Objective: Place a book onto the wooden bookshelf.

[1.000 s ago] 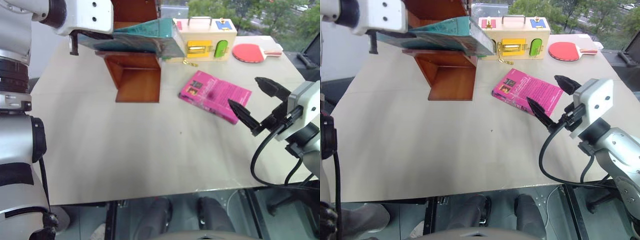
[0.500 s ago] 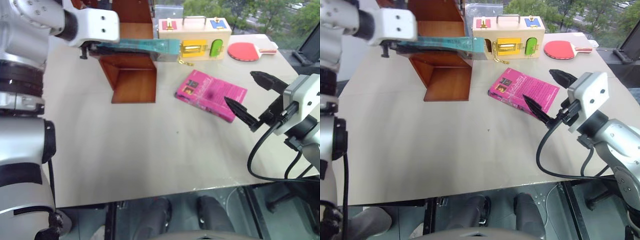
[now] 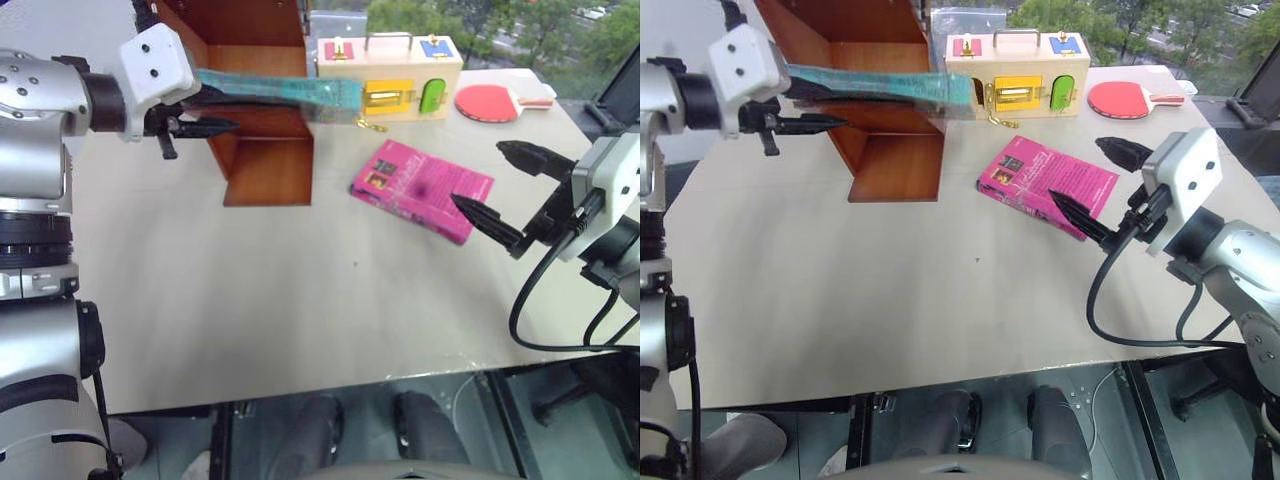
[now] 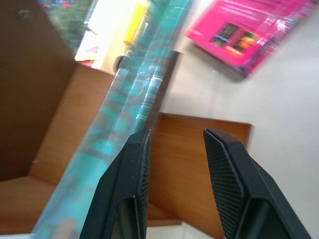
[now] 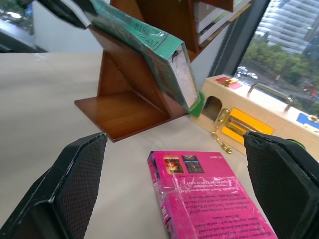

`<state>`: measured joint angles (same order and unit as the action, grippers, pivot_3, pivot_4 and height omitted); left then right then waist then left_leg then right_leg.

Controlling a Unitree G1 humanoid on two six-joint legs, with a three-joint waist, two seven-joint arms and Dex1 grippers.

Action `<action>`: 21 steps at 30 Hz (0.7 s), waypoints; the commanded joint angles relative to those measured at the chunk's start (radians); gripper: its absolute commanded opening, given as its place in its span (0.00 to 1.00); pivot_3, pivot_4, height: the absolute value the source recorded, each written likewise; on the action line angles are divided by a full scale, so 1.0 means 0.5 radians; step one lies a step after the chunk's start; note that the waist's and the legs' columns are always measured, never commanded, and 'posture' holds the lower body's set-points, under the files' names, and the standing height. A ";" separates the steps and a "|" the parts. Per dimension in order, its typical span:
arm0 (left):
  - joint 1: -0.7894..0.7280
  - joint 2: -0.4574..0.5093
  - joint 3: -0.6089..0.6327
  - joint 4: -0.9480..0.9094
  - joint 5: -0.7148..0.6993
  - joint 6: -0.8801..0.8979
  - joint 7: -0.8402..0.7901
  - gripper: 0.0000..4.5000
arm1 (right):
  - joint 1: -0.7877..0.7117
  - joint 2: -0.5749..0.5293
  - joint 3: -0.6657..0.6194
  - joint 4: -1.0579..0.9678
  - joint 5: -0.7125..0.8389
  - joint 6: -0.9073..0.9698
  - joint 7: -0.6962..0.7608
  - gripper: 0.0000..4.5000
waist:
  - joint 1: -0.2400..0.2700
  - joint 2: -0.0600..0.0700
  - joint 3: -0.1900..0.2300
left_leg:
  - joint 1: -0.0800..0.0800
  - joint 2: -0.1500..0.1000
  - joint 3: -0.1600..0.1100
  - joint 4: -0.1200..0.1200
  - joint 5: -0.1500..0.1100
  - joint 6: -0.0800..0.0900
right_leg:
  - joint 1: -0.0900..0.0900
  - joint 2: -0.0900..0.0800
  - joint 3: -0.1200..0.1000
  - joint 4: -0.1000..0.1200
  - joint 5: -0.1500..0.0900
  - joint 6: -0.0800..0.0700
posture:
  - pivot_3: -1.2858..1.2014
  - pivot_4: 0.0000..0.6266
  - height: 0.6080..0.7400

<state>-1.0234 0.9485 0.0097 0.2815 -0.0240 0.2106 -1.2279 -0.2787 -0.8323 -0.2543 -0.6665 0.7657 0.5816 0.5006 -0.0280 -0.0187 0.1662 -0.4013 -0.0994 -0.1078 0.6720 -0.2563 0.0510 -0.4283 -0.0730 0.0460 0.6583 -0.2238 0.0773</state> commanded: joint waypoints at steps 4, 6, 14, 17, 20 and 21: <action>0.078 -0.044 0.266 -0.450 -0.623 0.367 -0.142 0.39 | -0.013 -0.026 -0.104 -0.069 0.063 0.035 0.014 1.00 | 0.006 0.000 0.000 | -0.002 0.000 0.000 0.000 0.000 0.000 | -0.002 -0.001 0.001 -0.002 0.000 0.000 | 0.52 0.24 1.00; 0.157 -0.083 0.292 -0.617 -0.866 0.655 -0.152 0.28 | 0.013 -0.029 -0.125 -0.100 0.072 0.053 -0.002 1.00 | 0.008 0.001 0.000 | -0.001 0.000 0.001 -0.001 0.000 0.000 | -0.002 -0.001 0.002 -0.002 0.000 0.000 | 0.52 0.24 1.00; 0.411 -0.931 0.055 -0.860 -0.787 0.557 0.717 0.01 | 0.159 -0.051 -0.318 -0.271 0.162 0.181 -0.121 1.00 | 0.075 0.000 -0.002 | 0.005 0.000 0.000 0.002 0.000 0.000 | 0.008 -0.003 0.000 -0.002 0.001 0.000 | 0.52 0.24 1.00; 0.387 -1.419 -0.176 -0.458 -0.377 0.027 1.206 0.01 | 0.243 -0.048 -0.417 -0.358 0.206 0.239 -0.208 1.00 | 0.102 -0.002 -0.002 | 0.006 -0.002 0.000 0.004 0.000 0.000 | 0.011 -0.005 -0.001 -0.003 0.001 0.000 | 0.52 0.24 1.00; 0.265 -1.833 -0.243 0.041 -0.134 -0.415 1.672 0.01 | 0.316 -0.051 -0.493 -0.438 0.261 0.289 -0.281 1.00 | 0.127 -0.002 -0.003 | 0.006 -0.003 0.001 0.004 0.000 0.000 | 0.011 -0.011 -0.001 -0.004 0.001 0.000 | 0.52 0.24 1.00; 0.230 -1.904 -0.257 0.161 -0.074 -0.511 1.772 0.01 | 0.325 -0.057 -0.503 -0.451 0.274 0.301 -0.298 1.00 | 0.132 -0.003 -0.003 | 0.006 -0.003 0.000 0.004 0.000 0.000 | 0.011 -0.012 -0.001 -0.005 0.001 0.000 | 0.52 0.24 1.00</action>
<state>-0.8263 0.1053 -0.0966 0.1886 -0.1696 0.1655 -0.5510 -0.1311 -0.8464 -0.4411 -0.8356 0.8736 0.7163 0.3906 0.0382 -0.0201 0.1649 -0.3987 -0.1011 -0.1074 0.6740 -0.2563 0.0508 -0.4230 -0.0792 0.0457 0.6554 -0.2233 0.0772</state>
